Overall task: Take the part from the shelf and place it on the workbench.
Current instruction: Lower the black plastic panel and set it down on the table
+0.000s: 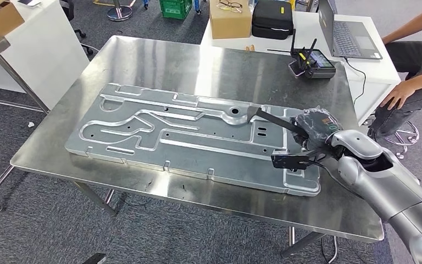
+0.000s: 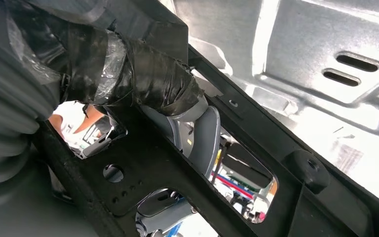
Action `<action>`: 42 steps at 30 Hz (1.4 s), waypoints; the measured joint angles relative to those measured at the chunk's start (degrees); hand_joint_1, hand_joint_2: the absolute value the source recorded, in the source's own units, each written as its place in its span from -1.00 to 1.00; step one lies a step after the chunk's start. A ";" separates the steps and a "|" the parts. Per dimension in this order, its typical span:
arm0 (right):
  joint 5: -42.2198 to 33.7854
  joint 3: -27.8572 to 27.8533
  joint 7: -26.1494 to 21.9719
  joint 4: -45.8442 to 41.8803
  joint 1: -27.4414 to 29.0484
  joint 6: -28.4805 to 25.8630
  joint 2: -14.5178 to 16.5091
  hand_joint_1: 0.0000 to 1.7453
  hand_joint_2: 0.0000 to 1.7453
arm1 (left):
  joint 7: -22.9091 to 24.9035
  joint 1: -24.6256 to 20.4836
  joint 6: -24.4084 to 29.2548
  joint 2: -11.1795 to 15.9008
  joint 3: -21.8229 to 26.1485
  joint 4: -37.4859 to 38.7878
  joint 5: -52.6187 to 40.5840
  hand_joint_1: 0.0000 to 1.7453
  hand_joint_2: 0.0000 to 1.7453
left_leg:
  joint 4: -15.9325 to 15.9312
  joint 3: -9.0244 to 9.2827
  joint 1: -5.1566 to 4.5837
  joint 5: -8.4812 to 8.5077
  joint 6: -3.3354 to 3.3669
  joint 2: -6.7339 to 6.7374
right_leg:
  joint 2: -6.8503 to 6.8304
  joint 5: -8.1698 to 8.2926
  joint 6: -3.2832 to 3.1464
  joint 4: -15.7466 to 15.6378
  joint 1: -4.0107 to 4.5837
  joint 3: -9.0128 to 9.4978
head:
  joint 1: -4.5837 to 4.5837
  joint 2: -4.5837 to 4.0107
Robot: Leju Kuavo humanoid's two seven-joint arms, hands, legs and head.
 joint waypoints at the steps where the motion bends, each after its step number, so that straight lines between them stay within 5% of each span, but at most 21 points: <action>1: 0.08 -0.10 0.00 0.08 0.00 0.00 0.13 1.00 1.00 | -0.03 0.00 -0.01 0.00 0.04 0.00 -0.02 -1.00 1.00 | 0.00 -0.01 0.00 0.00 0.00 0.00 | 0.00 0.00 0.00 0.00 0.00 0.00 | 0.00 -0.01; 16: 2.27 -1.08 -0.05 0.52 -0.01 0.56 0.93 1.00 1.00 | -0.40 0.00 -0.06 0.00 0.90 0.00 -0.50 -1.00 1.00 | 0.02 -0.03 0.00 0.00 0.01 0.00 | 0.00 0.00 0.00 0.00 -0.01 -0.04 | 0.00 -0.01; 20: 2.60 -1.40 -0.22 0.51 -0.35 1.44 0.98 1.00 1.00 | -0.37 -0.01 -0.14 0.05 1.23 -0.02 -0.54 -1.00 1.00 | -0.73 0.57 -0.14 0.07 1.30 0.26 | -0.11 0.16 0.95 -0.96 -0.35 0.52 | -0.02 -0.01; 22: 2.75 -1.52 -0.23 0.50 -0.84 1.74 1.02 1.00 1.00 | -0.35 0.03 -0.20 0.03 1.33 -0.02 -0.60 -1.00 1.00 | -2.39 1.63 0.24 0.73 1.81 0.45 | -1.75 -1.33 1.20 1.03 -0.10 -0.09 | 0.18 0.00; 25: 3.13 -1.57 -0.31 0.53 -1.15 2.02 1.15 1.00 1.00 | -0.37 0.04 -0.22 0.01 1.49 -0.02 -0.93 -1.00 1.00 | -2.80 1.92 0.41 0.94 1.93 0.48 | -3.35 -6.59 1.60 11.04 -0.41 -5.01 | 0.34 0.00; 27: 3.33 -1.57 -0.42 0.61 -0.82 2.08 1.26 1.00 1.00 | -0.40 0.03 -0.25 -0.02 1.55 -0.02 -1.18 -1.00 1.00 | -2.21 1.60 0.56 0.65 1.64 0.18 | -3.39 -6.89 2.03 14.15 -0.85 -6.73 | 0.36 0.00; 30: 3.53 -1.57 -0.46 0.72 -0.77 2.09 1.32 1.00 1.00 | -0.40 0.01 -0.27 -0.02 1.62 -0.02 -1.28 -1.00 1.00 | -0.42 0.72 0.91 -0.21 0.49 -1.04 | -1.59 -2.01 2.57 5.93 -1.55 -2.69 | 0.38 -0.01; 33: 3.82 -1.56 -0.52 0.87 -0.76 2.21 1.55 1.00 1.00 | -0.35 -0.07 -0.29 -0.01 1.67 -0.02 -1.44 -1.00 1.00 | 0.95 -0.53 0.95 -0.65 -0.80 -2.40 | 0.22 -0.93 1.90 2.06 -1.26 -0.97 | 0.22 -0.01; 35: 4.12 -1.56 -0.48 0.95 -0.85 2.35 1.97 1.00 1.00 | -0.30 0.15 -0.33 0.02 1.71 -0.01 -1.58 -1.00 1.00 | 0.88 -1.05 1.11 -0.39 -1.50 -3.10 | -1.32 -0.71 0.92 2.12 -1.10 -1.11 | 0.13 0.00; 37: 4.43 -1.57 -0.31 0.98 -1.15 2.57 2.50 1.00 1.00 | -0.24 0.23 -0.35 0.09 1.77 -0.01 -1.66 -1.00 1.00 | 2.72 -2.20 0.85 -1.47 -1.95 0.46 | -2.93 -0.48 -0.11 1.79 -1.15 -0.95 | -0.24 0.00; 39: 4.57 -1.57 -0.20 1.03 -1.46 2.84 2.75 1.00 1.00 | -0.18 -0.07 -0.34 0.18 1.88 -0.02 -1.70 -1.00 1.00 | 8.96 -5.20 0.56 -4.84 -2.13 5.60 | -4.67 -0.53 -0.93 1.54 -0.86 -0.73 | -0.76 -0.01; 41: 4.58 -1.57 -0.17 1.12 -1.63 2.99 2.76 1.00 1.00 | -0.17 -0.32 -0.34 0.22 1.99 -0.02 -1.71 -1.00 1.00 | 16.25 -8.71 0.59 -7.86 -2.14 7.14 | -6.56 -0.76 -1.32 1.55 -0.46 -0.59 | -0.92 0.00; 42: 4.58 -1.57 -0.15 1.15 -1.65 3.02 2.79 1.00 1.00 | -0.17 -0.36 -0.35 0.22 2.02 -0.02 -1.70 -1.00 1.00 | 17.74 -9.38 0.60 -8.02 -2.09 7.29 | -7.50 -0.90 -1.36 1.57 -0.32 -0.50 | -0.93 0.00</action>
